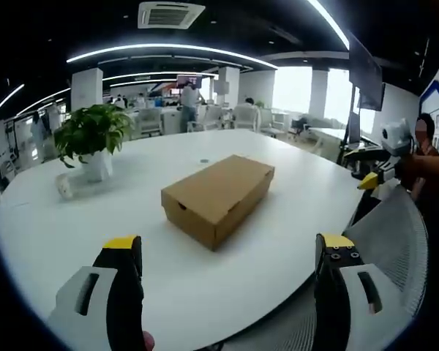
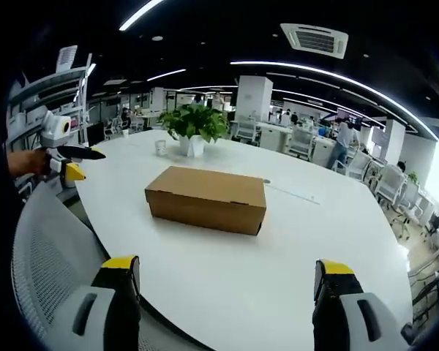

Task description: Operate the shoe box by opening the lid, removing the specified soft item, and placing it in the target area until the item is outside and the box remains undamaged.

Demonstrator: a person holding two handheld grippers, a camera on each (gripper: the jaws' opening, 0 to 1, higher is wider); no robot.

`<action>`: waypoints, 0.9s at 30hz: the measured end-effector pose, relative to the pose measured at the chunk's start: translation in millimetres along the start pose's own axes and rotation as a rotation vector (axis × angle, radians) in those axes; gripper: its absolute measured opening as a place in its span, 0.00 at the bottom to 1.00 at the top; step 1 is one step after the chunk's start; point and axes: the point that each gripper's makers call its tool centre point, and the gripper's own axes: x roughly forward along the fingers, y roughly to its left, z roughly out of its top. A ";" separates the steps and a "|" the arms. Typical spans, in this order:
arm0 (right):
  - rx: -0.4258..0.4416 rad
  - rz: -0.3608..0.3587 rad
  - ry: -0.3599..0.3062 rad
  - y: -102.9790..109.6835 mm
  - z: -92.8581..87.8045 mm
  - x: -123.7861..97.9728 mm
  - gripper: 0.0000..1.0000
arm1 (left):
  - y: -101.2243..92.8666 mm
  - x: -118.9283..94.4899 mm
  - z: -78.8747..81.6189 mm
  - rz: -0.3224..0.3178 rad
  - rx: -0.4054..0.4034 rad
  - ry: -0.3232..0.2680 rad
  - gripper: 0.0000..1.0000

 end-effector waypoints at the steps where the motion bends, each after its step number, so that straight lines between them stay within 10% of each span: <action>1: -0.001 0.000 0.000 0.0 0.2 0.0 1.00 | -0.2 0.0 0.5 0.000 0.000 -0.003 0.99; 27: -0.018 0.018 0.003 0.9 2.1 0.9 1.00 | -0.4 -0.7 0.4 -0.002 0.001 0.003 0.99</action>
